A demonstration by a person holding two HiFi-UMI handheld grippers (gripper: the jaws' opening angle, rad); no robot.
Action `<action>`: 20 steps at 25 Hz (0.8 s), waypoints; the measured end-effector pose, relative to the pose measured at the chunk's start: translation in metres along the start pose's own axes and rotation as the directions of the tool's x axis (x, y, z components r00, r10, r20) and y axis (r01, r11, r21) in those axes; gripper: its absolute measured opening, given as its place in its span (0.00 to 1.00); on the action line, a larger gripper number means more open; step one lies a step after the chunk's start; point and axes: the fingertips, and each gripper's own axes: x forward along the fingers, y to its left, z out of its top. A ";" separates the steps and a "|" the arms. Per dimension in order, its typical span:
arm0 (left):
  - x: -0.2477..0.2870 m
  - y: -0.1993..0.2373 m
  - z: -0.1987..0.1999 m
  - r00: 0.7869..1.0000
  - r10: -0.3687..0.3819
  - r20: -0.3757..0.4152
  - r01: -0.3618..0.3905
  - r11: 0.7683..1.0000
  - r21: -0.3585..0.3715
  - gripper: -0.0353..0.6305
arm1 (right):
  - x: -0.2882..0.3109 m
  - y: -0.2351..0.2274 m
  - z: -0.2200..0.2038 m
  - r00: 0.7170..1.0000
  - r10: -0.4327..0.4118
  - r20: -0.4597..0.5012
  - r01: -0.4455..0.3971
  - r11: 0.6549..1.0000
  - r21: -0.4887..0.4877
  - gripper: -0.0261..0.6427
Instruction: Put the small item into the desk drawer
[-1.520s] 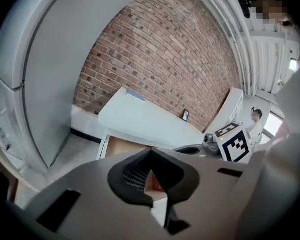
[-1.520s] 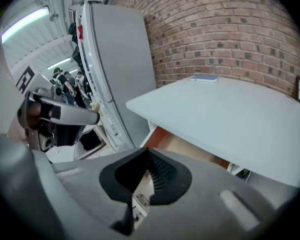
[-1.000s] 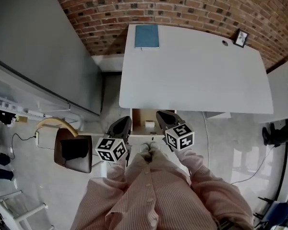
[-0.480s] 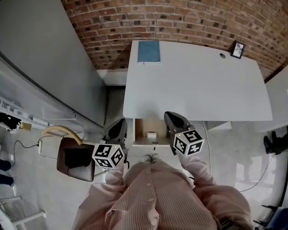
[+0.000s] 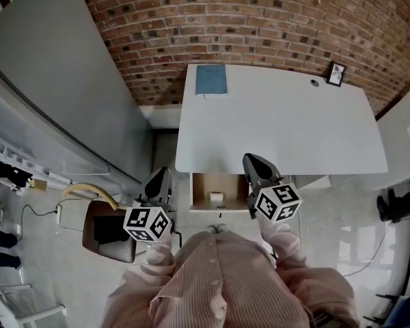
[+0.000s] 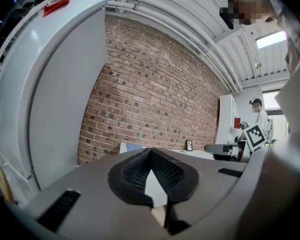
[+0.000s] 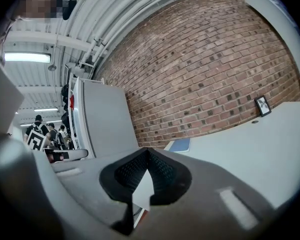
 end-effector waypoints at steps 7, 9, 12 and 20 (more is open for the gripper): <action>-0.005 0.002 0.015 0.999 0.028 0.030 -0.029 0.999 0.030 0.05 | -0.005 -0.007 0.017 1.000 0.004 0.026 -0.004 1.000 -0.011 0.05; -0.006 0.003 0.016 0.999 0.034 0.034 -0.035 0.999 0.036 0.05 | -0.006 -0.008 0.018 1.000 0.003 0.030 -0.003 1.000 -0.012 0.05; -0.006 0.004 0.019 0.998 0.043 0.037 -0.045 0.998 0.046 0.05 | -0.005 -0.009 0.018 1.000 0.002 0.029 -0.001 1.000 -0.027 0.05; -0.009 0.011 0.023 0.997 0.062 0.046 -0.064 0.996 0.058 0.05 | -0.003 -0.006 0.011 1.000 0.003 0.011 -0.002 0.998 -0.068 0.05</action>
